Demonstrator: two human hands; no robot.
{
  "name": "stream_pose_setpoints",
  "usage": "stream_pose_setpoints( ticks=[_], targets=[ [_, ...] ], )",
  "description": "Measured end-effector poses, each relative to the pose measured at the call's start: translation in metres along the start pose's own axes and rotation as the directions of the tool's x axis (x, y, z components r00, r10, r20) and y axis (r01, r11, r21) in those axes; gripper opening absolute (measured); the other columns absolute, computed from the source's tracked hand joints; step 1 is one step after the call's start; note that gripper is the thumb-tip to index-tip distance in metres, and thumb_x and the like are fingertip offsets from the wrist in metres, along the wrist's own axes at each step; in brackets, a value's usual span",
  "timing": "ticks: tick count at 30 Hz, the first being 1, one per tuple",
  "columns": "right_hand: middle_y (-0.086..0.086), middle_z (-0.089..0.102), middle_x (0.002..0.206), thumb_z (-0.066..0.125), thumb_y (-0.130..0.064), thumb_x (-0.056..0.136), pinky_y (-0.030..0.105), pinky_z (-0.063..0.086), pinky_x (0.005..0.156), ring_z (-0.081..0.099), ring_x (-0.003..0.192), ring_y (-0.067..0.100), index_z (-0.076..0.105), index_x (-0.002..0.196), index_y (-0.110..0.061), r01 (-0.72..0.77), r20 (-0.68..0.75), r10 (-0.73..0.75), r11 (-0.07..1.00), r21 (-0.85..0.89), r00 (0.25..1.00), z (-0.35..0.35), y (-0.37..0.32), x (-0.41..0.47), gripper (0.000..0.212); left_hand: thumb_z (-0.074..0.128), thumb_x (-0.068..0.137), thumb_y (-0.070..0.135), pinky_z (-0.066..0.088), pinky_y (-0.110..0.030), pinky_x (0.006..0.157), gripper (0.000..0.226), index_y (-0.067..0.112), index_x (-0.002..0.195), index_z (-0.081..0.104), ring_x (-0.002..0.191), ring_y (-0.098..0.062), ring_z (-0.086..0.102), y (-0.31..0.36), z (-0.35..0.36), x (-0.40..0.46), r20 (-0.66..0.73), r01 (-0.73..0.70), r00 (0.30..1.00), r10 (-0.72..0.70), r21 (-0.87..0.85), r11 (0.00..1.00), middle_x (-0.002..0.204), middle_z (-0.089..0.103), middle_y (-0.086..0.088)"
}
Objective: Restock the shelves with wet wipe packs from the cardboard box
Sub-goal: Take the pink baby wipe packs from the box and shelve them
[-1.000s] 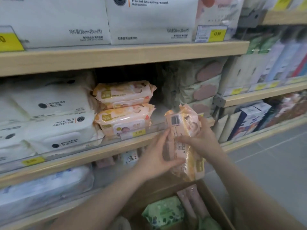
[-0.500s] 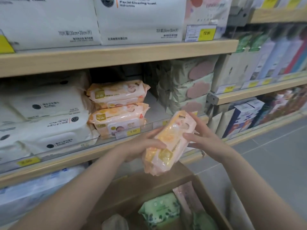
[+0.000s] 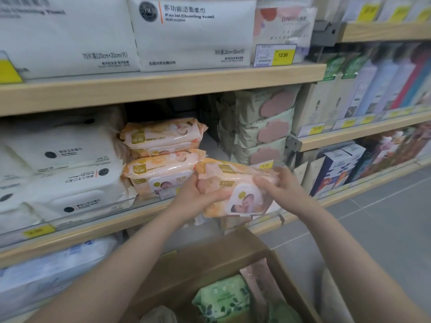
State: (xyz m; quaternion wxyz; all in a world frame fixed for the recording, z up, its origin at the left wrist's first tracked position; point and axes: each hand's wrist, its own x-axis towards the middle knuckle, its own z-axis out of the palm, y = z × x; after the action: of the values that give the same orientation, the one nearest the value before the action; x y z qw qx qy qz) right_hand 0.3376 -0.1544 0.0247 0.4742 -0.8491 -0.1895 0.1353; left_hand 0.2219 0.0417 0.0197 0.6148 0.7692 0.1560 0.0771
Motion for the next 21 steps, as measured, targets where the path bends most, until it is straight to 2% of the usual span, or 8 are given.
stream_pose_setpoints(
  ticks=[3,6,9,12,14,18,19,21],
  targets=[
    [-0.012,0.019,0.152,0.08,-0.066,0.047,0.036,0.013,0.117,0.013,0.141,0.008,0.014,0.145,-0.04,0.386,0.282,-0.293,0.844,-0.373,0.913,-0.002,-0.019,0.002,0.121,0.087,0.053,0.044,0.049,-0.007,0.066,0.073,0.021,0.116,0.056,0.091,0.001,0.063,0.003,-0.011,-0.002,0.081,-0.015,0.997,0.012,0.038,0.999,0.108,0.067,0.011],
    [-0.015,0.051,0.126,0.09,-0.041,0.051,0.033,0.041,0.103,0.049,0.114,0.009,0.031,0.137,-0.042,0.448,0.449,-0.279,0.83,-0.332,0.849,0.008,-0.034,0.004,0.104,0.084,0.049,0.048,0.051,-0.015,0.079,0.08,0.025,0.12,0.055,0.1,0.0,0.064,0.003,-0.015,-0.001,0.166,-0.03,0.986,0.018,0.069,0.997,0.112,0.067,0.013],
    [-0.018,0.06,0.102,0.091,-0.038,0.05,0.034,0.052,0.083,0.058,0.092,0.004,0.043,0.121,-0.042,0.42,0.313,-0.341,0.876,-0.238,0.887,0.01,-0.031,0.007,0.086,0.076,0.055,0.06,0.047,-0.023,0.092,0.079,0.031,0.123,0.05,0.11,-0.002,0.057,0.016,-0.024,0.009,0.164,-0.169,0.977,0.134,0.222,0.96,0.122,0.059,0.017],
    [-0.018,0.059,0.096,0.088,-0.047,0.049,0.036,0.053,0.077,0.057,0.088,0.005,0.039,0.113,-0.049,0.364,0.111,-0.347,0.891,-0.27,0.931,0.003,-0.021,0.017,0.08,0.067,0.068,0.06,0.044,-0.024,0.089,0.068,0.028,0.126,0.049,0.111,-0.008,0.053,0.037,-0.061,0.038,-0.136,-0.291,0.909,0.394,0.47,0.834,0.125,0.053,0.008],
    [-0.016,0.058,0.098,0.083,-0.055,0.047,0.041,0.052,0.077,0.057,0.09,0.013,0.037,0.115,-0.049,0.327,0.054,-0.332,0.869,-0.371,0.942,0.0,-0.011,0.027,0.082,0.066,0.073,0.056,0.037,-0.035,0.1,0.071,0.03,0.135,0.042,0.127,-0.02,0.04,0.038,-0.096,0.066,-0.204,-0.182,0.858,0.471,0.737,0.651,0.138,0.043,-0.001],
    [-0.014,0.055,0.105,0.079,-0.061,0.049,0.038,0.049,0.078,0.054,0.095,0.017,0.033,0.126,-0.044,0.276,0.049,-0.302,0.781,-0.56,0.952,0.004,-0.008,0.048,0.091,0.062,0.069,0.069,0.026,-0.05,0.108,0.09,0.044,0.144,0.02,0.136,-0.031,0.022,0.019,-0.121,0.101,-0.218,0.141,0.929,0.298,0.956,0.259,0.15,0.024,-0.007],
    [-0.013,0.056,0.106,0.078,-0.062,0.049,0.038,0.049,0.079,0.053,0.095,0.018,0.031,0.128,-0.044,0.267,0.044,-0.298,0.769,-0.58,0.953,0.008,-0.009,0.053,0.093,0.061,0.07,0.069,0.031,-0.048,0.104,0.087,0.043,0.143,0.021,0.132,-0.032,0.029,0.016,-0.121,0.107,-0.21,0.142,0.922,0.325,0.965,0.22,0.147,0.03,-0.008],
    [-0.012,0.057,0.106,0.076,-0.064,0.05,0.039,0.049,0.08,0.054,0.094,0.018,0.027,0.128,-0.045,0.245,0.023,-0.292,0.757,-0.606,0.956,0.016,-0.014,0.062,0.094,0.066,0.073,0.06,0.038,-0.041,0.098,0.083,0.041,0.143,0.026,0.125,-0.031,0.04,0.021,-0.124,0.119,-0.225,0.11,0.933,0.282,0.921,0.373,0.143,0.039,-0.008]
  ],
)
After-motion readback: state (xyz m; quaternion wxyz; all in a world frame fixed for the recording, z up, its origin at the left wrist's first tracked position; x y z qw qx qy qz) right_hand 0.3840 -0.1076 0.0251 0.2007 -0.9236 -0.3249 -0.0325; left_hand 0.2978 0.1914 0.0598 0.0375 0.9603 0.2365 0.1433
